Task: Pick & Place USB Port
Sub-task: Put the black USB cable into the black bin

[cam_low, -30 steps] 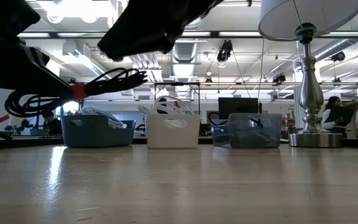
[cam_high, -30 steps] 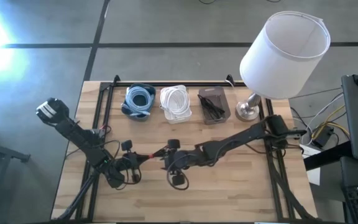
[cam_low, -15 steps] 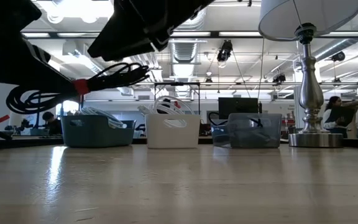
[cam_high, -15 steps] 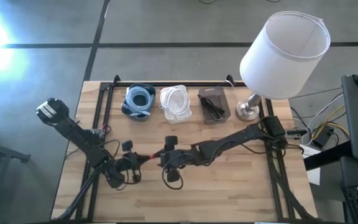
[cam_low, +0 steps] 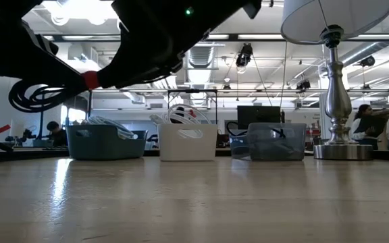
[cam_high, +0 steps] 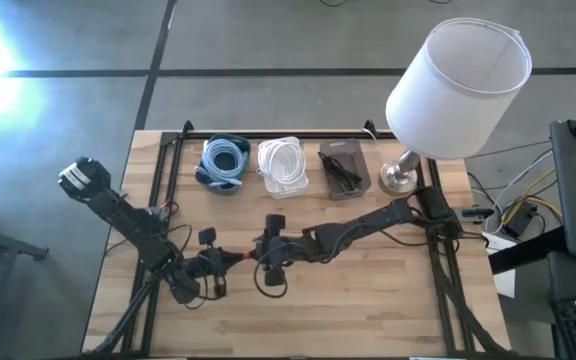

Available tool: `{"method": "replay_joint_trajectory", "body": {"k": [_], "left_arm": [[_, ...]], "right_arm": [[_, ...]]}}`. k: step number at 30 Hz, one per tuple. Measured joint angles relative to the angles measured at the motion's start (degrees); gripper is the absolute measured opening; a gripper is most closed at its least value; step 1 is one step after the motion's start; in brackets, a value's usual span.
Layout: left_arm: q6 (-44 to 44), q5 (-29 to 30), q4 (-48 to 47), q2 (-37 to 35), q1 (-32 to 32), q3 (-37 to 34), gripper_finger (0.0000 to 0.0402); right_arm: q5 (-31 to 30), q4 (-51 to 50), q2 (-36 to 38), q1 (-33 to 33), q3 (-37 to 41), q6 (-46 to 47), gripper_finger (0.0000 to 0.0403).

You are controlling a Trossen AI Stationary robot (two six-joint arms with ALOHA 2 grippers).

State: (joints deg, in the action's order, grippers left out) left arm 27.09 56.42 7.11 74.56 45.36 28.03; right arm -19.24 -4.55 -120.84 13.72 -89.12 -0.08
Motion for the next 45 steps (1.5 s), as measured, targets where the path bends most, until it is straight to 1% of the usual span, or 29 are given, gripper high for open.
{"method": "replay_joint_trajectory", "body": {"k": [6,12,15,20,23,29,32,35,39,42,45], "left_arm": [[0.9,-0.3,0.0,0.0,0.0,-0.1,0.003],[2.3,-0.3,0.1,0.0,0.0,-0.2,0.003],[2.6,-0.3,0.2,0.0,0.0,-0.2,0.003],[3.4,-0.3,0.2,0.0,0.0,-0.2,0.0031],[3.5,-0.1,0.2,0.0,0.0,-0.2,0.0039],[4.3,0.5,0.2,0.0,0.0,-0.2,0.0084],[5.1,0.4,0.2,0.0,0.0,-0.2,0.0104],[5.1,0.4,0.2,0.0,0.0,-0.2,0.0118],[5.1,0.3,0.2,0.0,0.0,-0.2,0.0123],[5.2,0.2,0.0,0.0,0.0,-0.2,0.0122],[6.1,0.2,0.0,0.0,0.0,-0.2,0.0122]], "right_arm": [[3.5,-0.9,0.1,-0.2,-0.5,0.1,0.0155],[4.6,-2.9,0.2,-0.2,-0.5,0.1,0.0078],[4.9,-3.5,0.2,-0.2,-0.5,0.1,0.005],[4.9,-3.6,0.2,-0.2,-0.6,0.1,0.0048],[4.9,-3.9,0.2,-0.2,-0.9,0.1,0.0053],[4.5,-5.5,0.2,-0.3,-1.3,1.5,0.0057],[3.6,-8.9,0.3,-0.5,-1.6,3.6,0.0052],[0.6,-16.0,0.8,-0.8,-2.8,7.5,0.005],[-5.6,-28.8,2.5,-0.8,-5.1,14.1,0.0052],[-13.2,-37.9,4.1,-0.3,-7.1,20.0,0.0052],[-23.5,-47.0,5.7,0.4,-8.5,26.7,0.0052]]}}
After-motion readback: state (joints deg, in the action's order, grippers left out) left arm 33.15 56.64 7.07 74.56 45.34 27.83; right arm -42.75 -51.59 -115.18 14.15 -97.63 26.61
